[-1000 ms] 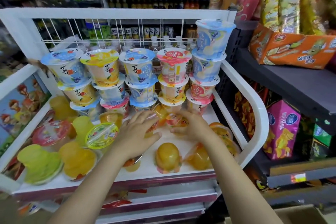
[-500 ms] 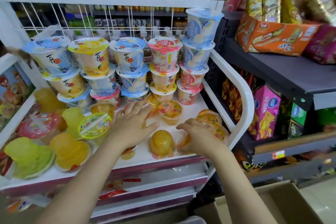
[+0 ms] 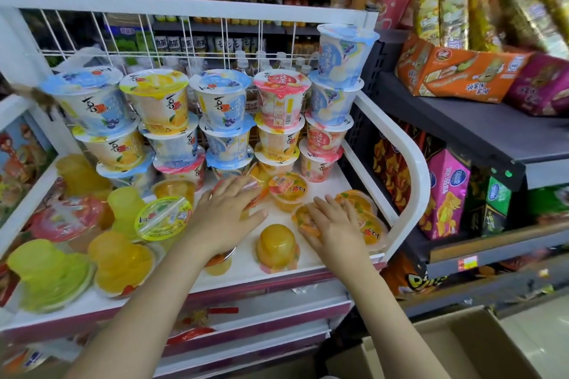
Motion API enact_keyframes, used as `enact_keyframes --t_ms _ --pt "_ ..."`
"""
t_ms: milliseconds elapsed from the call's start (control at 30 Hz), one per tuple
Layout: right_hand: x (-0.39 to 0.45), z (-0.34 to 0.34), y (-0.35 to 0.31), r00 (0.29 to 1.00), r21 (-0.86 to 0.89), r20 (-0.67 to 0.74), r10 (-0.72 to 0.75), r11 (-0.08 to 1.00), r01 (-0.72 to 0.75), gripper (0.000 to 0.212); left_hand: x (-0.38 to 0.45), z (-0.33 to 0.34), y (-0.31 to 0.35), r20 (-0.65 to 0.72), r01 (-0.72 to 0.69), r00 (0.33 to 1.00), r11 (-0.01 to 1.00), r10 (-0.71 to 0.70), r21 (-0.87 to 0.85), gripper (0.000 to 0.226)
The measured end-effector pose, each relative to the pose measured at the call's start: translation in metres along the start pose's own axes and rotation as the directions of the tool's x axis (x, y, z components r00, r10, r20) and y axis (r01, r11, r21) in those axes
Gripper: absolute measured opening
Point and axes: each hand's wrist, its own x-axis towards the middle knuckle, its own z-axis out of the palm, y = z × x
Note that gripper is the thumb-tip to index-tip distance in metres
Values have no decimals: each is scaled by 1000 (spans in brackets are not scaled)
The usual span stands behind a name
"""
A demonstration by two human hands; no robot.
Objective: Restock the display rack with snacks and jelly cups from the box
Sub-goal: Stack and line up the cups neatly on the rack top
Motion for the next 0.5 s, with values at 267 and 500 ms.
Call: enact_keyframes --t_ms 267,500 --pt "-20 5 -8 990 -165 103 97 983 -79 86 -1 0 -1 12 -4 1000 1000 4 6 60" --pt "-18 -2 -32 966 219 -253 -45 970 103 64 -7 -3 1 -21 -22 1000 1000 22 -3 56"
